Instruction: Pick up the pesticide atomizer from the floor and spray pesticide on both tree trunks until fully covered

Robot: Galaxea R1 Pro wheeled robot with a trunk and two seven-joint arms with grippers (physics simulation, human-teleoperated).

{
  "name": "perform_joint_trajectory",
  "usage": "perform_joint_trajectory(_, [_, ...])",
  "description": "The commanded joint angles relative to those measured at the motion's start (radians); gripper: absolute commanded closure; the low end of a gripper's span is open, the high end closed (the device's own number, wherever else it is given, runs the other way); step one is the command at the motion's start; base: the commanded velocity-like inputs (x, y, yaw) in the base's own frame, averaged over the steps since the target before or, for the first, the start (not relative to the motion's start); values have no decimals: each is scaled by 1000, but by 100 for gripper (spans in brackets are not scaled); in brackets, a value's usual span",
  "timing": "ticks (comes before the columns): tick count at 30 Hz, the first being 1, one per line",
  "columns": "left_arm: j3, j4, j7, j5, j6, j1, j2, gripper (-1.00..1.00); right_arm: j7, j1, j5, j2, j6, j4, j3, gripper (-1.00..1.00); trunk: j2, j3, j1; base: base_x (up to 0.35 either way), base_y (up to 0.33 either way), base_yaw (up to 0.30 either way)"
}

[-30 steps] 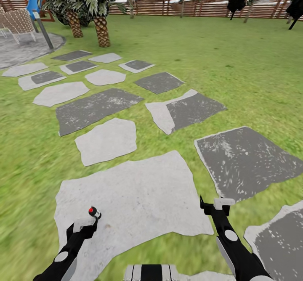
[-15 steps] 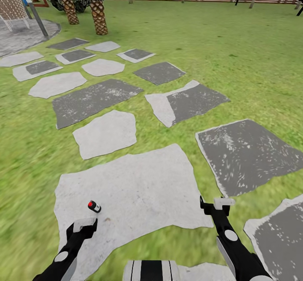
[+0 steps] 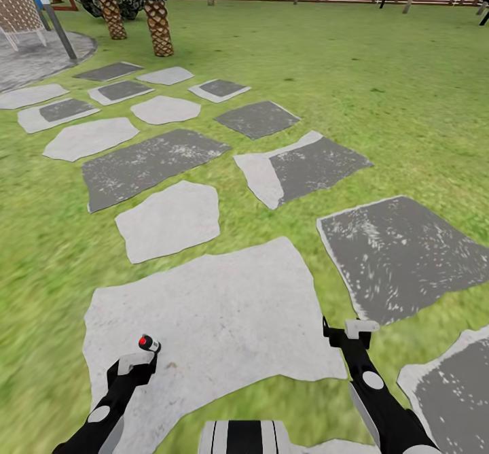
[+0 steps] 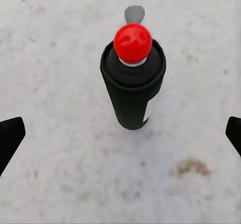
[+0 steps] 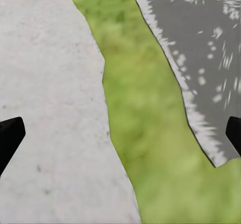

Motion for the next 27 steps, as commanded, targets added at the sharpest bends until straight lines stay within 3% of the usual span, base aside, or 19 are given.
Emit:
perform_joint_trajectory(1, [0, 0, 0, 0, 0, 0, 0, -100, 0, 0, 0, 0, 0, 0, 0, -100, 0, 0, 0, 7, 0, 0])
perform_joint_trajectory(24, [3, -1, 0, 3, -4, 1, 3, -100, 0, 1, 0, 0, 0, 0, 0, -100, 0, 0, 0, 66, 0, 0])
perform_joint_trajectory(27, [3, 0, 0, 1, -45, 3, 3, -100, 0, 1, 0, 0, 0, 1, 0, -100, 0, 0, 0, 2, 0, 0])
